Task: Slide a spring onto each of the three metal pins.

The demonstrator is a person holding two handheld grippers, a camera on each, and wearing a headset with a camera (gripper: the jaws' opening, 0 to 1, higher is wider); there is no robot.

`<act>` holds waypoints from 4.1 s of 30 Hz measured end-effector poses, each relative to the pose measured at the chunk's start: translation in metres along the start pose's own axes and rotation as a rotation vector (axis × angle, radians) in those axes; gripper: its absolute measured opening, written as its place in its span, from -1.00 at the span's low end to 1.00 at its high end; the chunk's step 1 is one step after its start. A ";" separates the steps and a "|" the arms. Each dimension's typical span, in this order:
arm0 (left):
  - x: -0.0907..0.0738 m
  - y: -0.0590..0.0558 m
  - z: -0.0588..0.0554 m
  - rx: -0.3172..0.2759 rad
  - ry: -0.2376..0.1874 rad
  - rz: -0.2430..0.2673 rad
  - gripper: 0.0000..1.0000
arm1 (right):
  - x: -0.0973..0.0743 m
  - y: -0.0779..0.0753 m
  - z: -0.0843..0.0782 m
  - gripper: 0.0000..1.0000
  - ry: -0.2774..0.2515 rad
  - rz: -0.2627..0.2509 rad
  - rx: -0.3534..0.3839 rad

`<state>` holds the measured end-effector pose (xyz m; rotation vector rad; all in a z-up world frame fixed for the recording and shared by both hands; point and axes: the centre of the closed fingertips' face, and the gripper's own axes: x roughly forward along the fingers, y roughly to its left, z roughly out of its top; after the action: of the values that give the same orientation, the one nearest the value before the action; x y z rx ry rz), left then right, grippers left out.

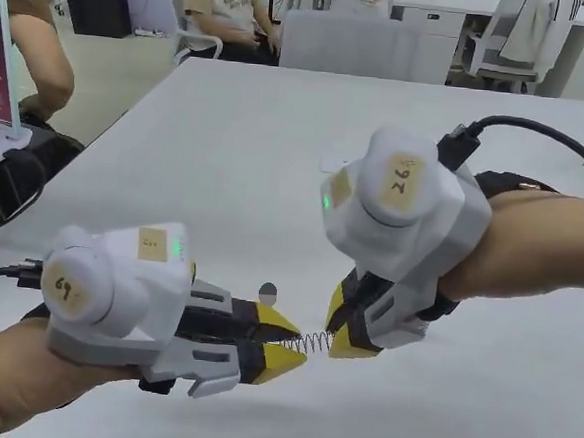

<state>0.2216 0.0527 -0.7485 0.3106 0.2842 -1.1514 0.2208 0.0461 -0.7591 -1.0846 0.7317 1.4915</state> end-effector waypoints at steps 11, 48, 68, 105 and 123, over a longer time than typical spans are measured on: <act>0.000 -0.004 0.006 -0.003 -0.014 -0.018 -0.95 | 0.006 0.002 -0.009 -0.70 -0.017 0.013 0.042; 0.005 -0.007 0.009 -0.002 -0.012 -0.028 -0.94 | -0.011 0.009 0.030 -0.83 -0.144 0.034 0.044; 0.004 -0.003 0.004 -0.023 -0.006 -0.016 -0.76 | -0.013 0.003 0.033 -0.83 -0.139 0.033 0.035; -0.033 0.032 -0.037 -0.191 0.008 0.188 0.05 | -0.036 -0.047 -0.027 -0.83 -0.049 -0.069 0.138; -0.044 0.029 -0.048 -0.220 0.017 0.225 0.09 | -0.013 -0.078 -0.046 -0.83 0.023 -0.098 0.146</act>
<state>0.2282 0.1194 -0.7738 0.1535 0.3774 -0.8868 0.3078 0.0159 -0.7565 -1.0143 0.7803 1.3238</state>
